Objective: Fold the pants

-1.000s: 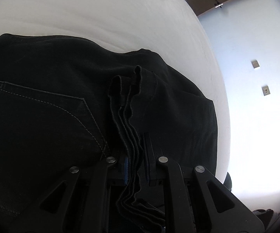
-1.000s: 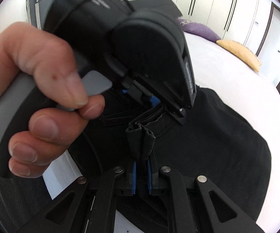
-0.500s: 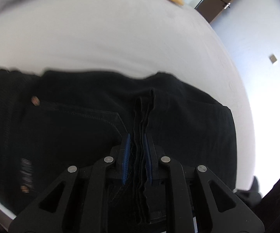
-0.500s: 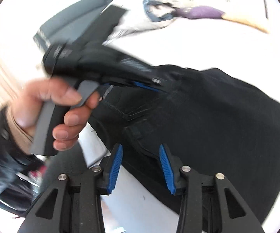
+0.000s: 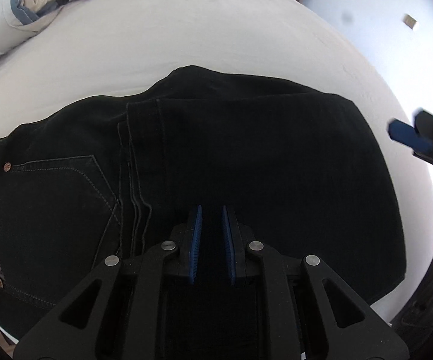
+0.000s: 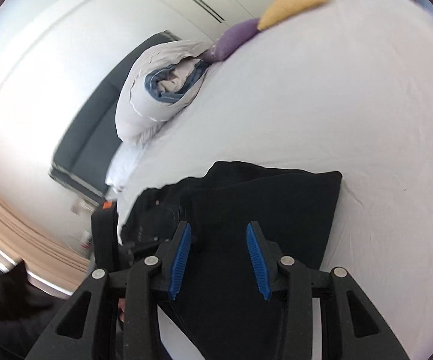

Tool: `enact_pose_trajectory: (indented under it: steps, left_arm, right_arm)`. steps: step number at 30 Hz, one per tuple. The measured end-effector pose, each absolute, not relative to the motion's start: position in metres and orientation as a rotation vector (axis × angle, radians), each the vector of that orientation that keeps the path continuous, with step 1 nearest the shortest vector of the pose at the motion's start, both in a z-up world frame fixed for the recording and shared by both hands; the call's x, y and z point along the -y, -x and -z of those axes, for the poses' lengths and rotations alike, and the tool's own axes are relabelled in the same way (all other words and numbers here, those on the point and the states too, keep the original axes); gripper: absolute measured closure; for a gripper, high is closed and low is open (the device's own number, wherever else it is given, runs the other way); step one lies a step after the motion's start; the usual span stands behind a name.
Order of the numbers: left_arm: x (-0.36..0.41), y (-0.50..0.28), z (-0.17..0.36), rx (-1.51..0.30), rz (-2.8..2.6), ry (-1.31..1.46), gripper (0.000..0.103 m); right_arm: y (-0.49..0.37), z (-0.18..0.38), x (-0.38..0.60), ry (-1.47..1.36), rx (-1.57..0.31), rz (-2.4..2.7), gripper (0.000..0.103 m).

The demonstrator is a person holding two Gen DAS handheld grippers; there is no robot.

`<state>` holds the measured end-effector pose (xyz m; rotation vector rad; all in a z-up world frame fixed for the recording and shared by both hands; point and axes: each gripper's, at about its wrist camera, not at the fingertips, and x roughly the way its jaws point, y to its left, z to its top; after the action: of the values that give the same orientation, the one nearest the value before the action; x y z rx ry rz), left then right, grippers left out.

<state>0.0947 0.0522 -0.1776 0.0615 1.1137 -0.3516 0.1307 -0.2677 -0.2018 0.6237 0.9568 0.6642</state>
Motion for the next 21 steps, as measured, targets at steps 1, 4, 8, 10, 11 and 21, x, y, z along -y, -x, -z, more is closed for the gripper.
enact_pose_trajectory:
  steps: [1, 4, 8, 10, 11, 21]
  left_arm:
    - [-0.05, -0.094, 0.177, -1.113, 0.34, -0.077, 0.089]
    - [-0.041, -0.091, 0.176, -1.112, 0.306, -0.155, 0.089]
    - [-0.038, -0.09, 0.177, -1.107, 0.282, -0.177, 0.089]
    - [-0.034, -0.088, 0.177, -1.107, 0.284, -0.167, 0.089]
    - [-0.035, -0.089, 0.177, -1.108, 0.284, -0.164, 0.089]
    - [-0.042, -0.085, 0.176, -1.099, 0.289, -0.135, 0.089]
  right_arm:
    - [-0.14, 0.211, 0.265, -0.669, -0.972, -0.679, 0.06]
    - [-0.158, 0.245, 0.273, -0.763, -1.025, -0.632, 0.061]
    - [-0.161, 0.272, 0.276, -0.877, -1.044, -0.598, 0.08]
    - [-0.154, 0.277, 0.271, -0.873, -1.079, -0.601, 0.088]
    - [-0.148, 0.278, 0.27, -0.863, -1.096, -0.615, 0.088]
    - [-0.039, 0.266, 0.245, -0.721, -1.177, -0.747, 0.088]
